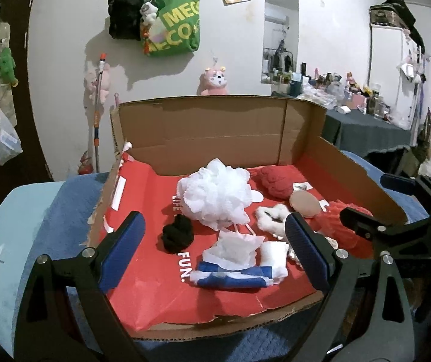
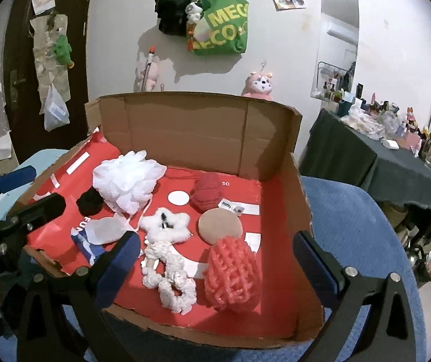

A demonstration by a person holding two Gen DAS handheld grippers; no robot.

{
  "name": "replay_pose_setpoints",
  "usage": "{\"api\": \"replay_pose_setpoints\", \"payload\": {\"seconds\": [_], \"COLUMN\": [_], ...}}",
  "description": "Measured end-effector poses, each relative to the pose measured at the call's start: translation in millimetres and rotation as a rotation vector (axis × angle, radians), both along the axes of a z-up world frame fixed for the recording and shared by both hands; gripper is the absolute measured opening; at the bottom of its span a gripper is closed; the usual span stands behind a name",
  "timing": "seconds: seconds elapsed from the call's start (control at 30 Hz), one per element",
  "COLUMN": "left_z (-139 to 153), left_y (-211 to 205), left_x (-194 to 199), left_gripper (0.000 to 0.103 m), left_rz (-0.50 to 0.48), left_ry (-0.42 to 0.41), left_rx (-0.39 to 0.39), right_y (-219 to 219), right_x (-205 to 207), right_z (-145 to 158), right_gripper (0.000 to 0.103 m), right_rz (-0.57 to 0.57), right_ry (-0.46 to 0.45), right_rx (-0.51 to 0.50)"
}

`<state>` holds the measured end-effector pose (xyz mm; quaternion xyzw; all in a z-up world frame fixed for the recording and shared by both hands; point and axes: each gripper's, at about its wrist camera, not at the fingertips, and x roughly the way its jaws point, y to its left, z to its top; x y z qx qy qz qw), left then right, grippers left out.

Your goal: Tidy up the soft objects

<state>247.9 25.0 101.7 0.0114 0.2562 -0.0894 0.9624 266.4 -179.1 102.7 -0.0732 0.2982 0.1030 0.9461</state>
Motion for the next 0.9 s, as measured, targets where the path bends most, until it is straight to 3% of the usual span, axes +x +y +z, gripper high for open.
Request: {"api": "replay_pose_setpoints", "payload": {"seconds": [0.33,0.63,0.9], "left_z": [-12.5,-24.3,-29.6], "left_y": [-2.3,-8.7,-4.4], "left_x": [2.0,4.1,7.4], "left_gripper": [0.095,0.095,0.095], "left_rz": [0.007,0.018,0.039], "left_ry": [-0.006,0.003,0.017], "left_rx": [0.007,0.054,0.025], "right_y": [3.3,-9.8,-9.4], "right_x": [-5.4,0.6,1.2], "right_z": [-10.6,-17.0,-21.6], "right_gripper": [0.103,0.103,0.103], "right_rz": [-0.018,-0.061,-0.073], "right_ry": [-0.048,-0.018,-0.017], "right_rx": [-0.020,0.023,0.013]}}
